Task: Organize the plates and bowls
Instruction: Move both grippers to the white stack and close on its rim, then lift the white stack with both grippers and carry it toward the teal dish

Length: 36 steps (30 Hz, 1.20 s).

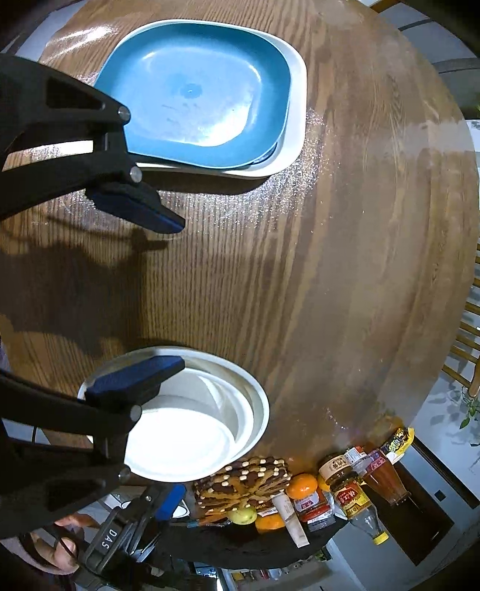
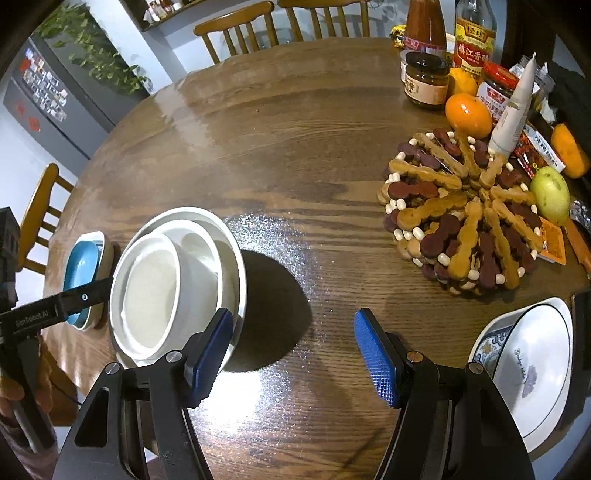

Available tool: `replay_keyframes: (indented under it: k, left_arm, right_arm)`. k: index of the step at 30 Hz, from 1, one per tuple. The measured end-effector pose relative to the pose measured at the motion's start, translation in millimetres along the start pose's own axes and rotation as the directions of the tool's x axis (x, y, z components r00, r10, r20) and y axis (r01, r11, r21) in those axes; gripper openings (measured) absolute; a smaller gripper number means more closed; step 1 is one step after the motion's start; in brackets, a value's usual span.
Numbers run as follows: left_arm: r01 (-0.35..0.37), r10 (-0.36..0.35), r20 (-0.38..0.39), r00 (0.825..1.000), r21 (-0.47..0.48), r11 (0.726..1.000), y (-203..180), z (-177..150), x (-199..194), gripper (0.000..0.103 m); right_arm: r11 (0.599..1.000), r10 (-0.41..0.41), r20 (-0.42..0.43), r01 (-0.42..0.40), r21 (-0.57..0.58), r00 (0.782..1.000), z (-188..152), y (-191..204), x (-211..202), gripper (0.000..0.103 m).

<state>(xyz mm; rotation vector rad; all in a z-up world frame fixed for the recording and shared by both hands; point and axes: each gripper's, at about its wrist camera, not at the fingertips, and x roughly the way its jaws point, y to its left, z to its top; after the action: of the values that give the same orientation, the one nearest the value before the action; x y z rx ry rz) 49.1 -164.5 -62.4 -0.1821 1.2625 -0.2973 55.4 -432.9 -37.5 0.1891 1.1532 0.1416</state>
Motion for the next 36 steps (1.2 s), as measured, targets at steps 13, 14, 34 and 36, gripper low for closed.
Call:
replay_keyframes:
  k: [13, 14, 34, 36]
  left_arm:
    - [0.002, 0.0, -0.069, 0.998, 0.027, 1.0, -7.5, 9.6, 11.5, 0.049]
    - [0.008, -0.006, -0.074, 0.997, 0.029, 1.0, -8.4, 10.0, 12.2, 0.045]
    - [0.123, -0.12, -0.148, 0.982, 0.014, 0.992, -17.4, 16.5, 19.3, 0.006]
    - [0.125, -0.12, -0.145, 0.982, 0.022, 0.992, -19.2, 16.3, 19.2, 0.003]
  right_arm:
    - [1.0, 0.008, -0.065, -0.006, 0.018, 0.998, 9.0, 3.7, 16.5, 0.063]
    - [1.0, 0.014, -0.068, -0.013, 0.02, 0.998, 9.7, 3.8, 17.1, 0.059]
    - [0.984, 0.159, -0.122, -0.147, 0.098, 0.98, 21.2, 16.0, 29.0, 0.007]
    - [0.981, 0.169, -0.118, -0.156, 0.112, 0.979, 20.8, 14.2, 30.0, 0.006]
